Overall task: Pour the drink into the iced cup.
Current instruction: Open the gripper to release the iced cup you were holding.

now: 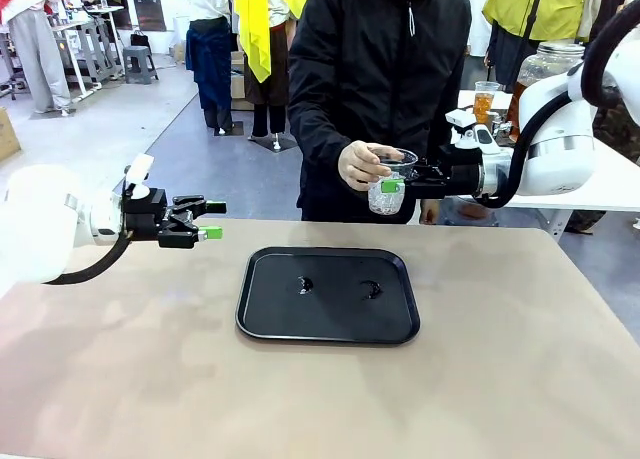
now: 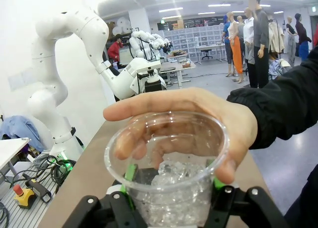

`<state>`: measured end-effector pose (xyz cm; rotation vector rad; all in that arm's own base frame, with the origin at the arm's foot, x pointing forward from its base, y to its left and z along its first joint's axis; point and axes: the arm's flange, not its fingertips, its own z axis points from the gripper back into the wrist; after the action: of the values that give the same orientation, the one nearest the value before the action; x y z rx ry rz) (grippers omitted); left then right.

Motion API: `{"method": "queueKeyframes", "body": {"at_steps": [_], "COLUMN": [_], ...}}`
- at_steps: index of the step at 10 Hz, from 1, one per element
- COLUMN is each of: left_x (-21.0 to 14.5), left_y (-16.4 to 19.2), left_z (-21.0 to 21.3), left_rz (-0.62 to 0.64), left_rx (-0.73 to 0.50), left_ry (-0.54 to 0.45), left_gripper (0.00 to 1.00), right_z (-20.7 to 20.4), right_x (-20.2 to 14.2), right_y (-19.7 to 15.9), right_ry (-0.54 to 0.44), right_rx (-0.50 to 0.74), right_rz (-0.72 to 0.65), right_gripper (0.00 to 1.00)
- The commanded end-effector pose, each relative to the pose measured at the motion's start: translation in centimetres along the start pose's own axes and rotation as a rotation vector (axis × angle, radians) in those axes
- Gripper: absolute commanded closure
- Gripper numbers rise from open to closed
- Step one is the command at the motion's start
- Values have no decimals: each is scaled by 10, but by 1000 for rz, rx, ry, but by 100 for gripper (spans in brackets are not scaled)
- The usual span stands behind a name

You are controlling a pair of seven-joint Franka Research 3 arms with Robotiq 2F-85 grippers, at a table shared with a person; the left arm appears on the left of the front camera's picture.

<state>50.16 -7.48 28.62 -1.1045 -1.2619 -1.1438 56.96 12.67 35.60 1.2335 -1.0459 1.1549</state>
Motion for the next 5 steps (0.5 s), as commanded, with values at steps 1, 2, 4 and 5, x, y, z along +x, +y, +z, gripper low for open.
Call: {"method": "queueKeyframes", "body": {"at_steps": [1, 2, 4, 5], "left_x": [1, 1, 1, 1], "left_y": [-1, -1, -1, -1], "left_z": [0, 0, 0, 0], "left_rz": [-2, -2, -2, -2], "left_rx": [1, 1, 1, 1], "left_ry": [3, 3, 3, 3], "left_gripper": [0, 0, 0, 0], "right_z": [0, 0, 5, 11], "right_x": [3, 0, -4, -6], "right_y": [2, 0, 2, 3], "right_ry": [-6, 0, 18, 15], "right_rx": [2, 0, 17, 10], "right_rz": [16, 0, -20, -25], "right_gripper": [31, 26, 0, 0]}}
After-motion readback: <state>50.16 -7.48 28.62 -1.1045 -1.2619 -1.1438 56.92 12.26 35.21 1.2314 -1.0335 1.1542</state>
